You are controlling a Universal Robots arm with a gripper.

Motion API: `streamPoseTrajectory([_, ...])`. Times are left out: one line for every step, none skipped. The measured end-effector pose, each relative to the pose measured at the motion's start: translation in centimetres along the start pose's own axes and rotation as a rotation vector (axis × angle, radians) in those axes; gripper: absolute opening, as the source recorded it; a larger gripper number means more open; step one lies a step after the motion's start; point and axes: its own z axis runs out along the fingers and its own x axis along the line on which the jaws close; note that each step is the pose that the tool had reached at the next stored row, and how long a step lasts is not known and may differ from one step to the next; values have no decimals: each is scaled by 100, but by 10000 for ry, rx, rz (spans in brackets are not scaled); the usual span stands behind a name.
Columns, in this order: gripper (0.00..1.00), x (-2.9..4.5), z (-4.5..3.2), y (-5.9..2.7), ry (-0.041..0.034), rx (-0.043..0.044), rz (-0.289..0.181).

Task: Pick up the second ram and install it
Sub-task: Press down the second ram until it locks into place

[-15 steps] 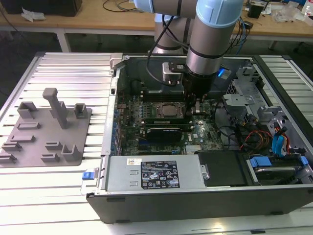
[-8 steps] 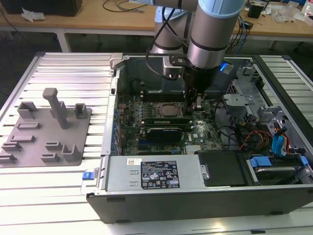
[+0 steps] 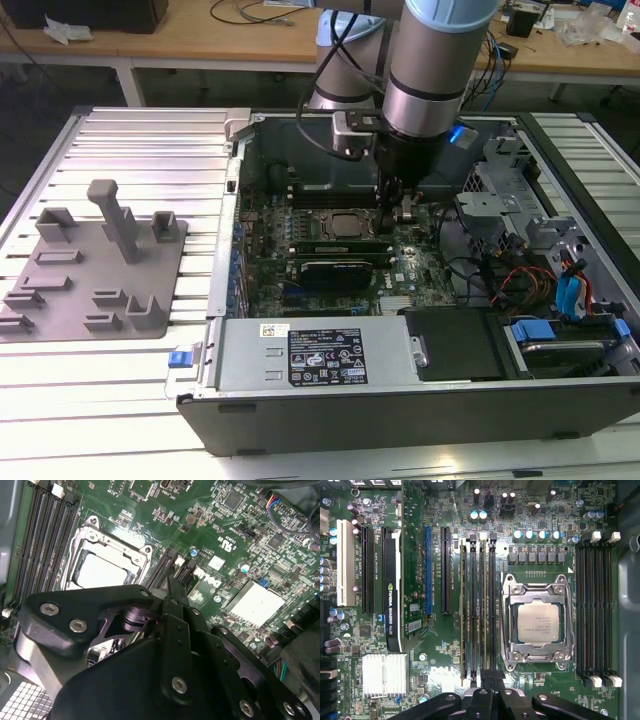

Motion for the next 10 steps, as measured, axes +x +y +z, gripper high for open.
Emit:
streamPoseTrajectory([8, 0, 0, 18, 0, 0, -1])
streamPoseTrajectory([8, 0, 1, 39, 0, -1, 0])
streamPoseTrajectory([8, 1, 1, 53, -1, -1, 0])
streamPoseTrajectory([8, 1, 1, 64, -1, 0, 0])
streamPoseTrajectory([8, 1, 1, 81, -1, 0, 0])
streamPoseTrajectory([8, 1, 2, 107, -1, 0, -1])
streamPoseTrajectory([8, 1, 2, 129, -1, -1, -1])
streamPoseTrajectory([8, 1, 2, 150, -1, 0, 0])
streamPoseTrajectory([8, 2, 3, 165, -1, -1, 0])
streamPoseTrajectory([8, 2, 3, 188, -1, 0, 0])
